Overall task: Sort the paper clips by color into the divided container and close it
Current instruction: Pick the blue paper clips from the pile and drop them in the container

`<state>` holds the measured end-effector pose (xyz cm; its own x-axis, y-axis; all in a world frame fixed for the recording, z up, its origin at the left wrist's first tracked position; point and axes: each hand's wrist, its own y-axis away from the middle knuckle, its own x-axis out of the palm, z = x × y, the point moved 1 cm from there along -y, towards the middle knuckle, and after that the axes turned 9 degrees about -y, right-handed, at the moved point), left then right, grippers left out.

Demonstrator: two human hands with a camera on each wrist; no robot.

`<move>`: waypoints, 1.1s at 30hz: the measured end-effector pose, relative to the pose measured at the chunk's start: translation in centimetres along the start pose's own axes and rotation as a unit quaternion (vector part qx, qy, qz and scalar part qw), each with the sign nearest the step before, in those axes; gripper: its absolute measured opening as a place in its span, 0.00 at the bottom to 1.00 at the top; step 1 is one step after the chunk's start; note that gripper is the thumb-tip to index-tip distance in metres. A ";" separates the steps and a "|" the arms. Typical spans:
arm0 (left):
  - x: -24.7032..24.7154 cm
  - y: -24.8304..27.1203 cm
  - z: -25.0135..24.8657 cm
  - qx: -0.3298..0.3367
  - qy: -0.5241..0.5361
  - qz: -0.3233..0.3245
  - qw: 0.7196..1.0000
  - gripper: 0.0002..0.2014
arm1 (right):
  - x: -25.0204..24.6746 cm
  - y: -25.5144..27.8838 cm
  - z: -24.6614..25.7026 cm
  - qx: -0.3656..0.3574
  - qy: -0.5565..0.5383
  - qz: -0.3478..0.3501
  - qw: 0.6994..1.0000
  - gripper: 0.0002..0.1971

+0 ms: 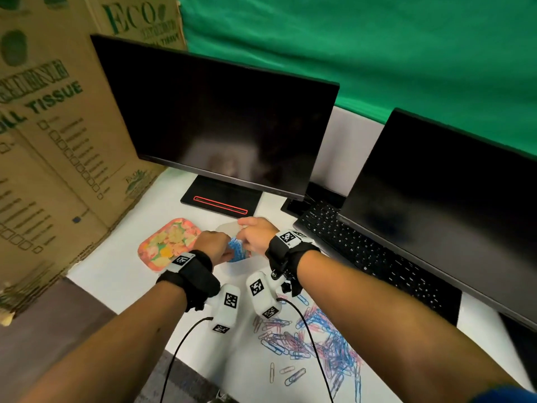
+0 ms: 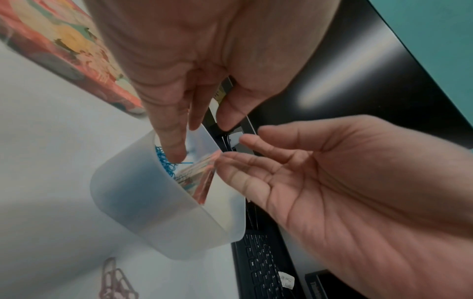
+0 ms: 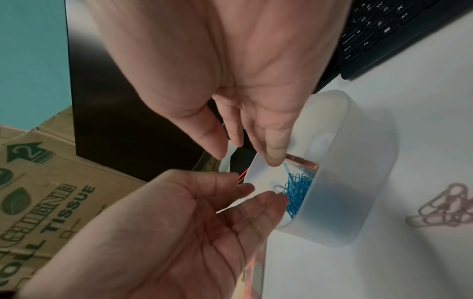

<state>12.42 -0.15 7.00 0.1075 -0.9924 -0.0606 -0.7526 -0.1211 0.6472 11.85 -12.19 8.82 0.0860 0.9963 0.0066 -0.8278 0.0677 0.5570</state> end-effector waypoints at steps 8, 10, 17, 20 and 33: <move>0.1 1.8 0.1 0.113 -0.213 0.056 0.969 0.11 | -2.0 0.6 -1.6 -0.072 0.109 0.009 0.991 0.22; 0.4 2.8 0.5 0.146 -0.245 0.088 0.954 0.12 | -3.2 1.4 -2.4 -0.095 0.157 0.003 0.983 0.20; 1.1 4.8 5.3 0.300 -0.434 0.178 0.831 0.09 | -9.4 7.1 -8.3 -0.131 0.246 -0.043 0.959 0.17; 0.8 4.7 8.4 0.335 -0.518 0.207 0.759 0.09 | -12.7 10.2 -11.1 -0.130 0.303 -0.076 0.941 0.15; 1.6 6.9 15.9 0.470 -0.638 0.296 0.533 0.29 | -19.0 20.2 -26.5 -0.109 0.461 -0.130 0.871 0.32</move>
<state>-2.88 -2.93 -0.70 -0.4073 0.0008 -0.9133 -0.4676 0.8588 0.2093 -21.25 -28.32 -2.06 -0.1124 0.5584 -0.8219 -0.9407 0.2066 0.2691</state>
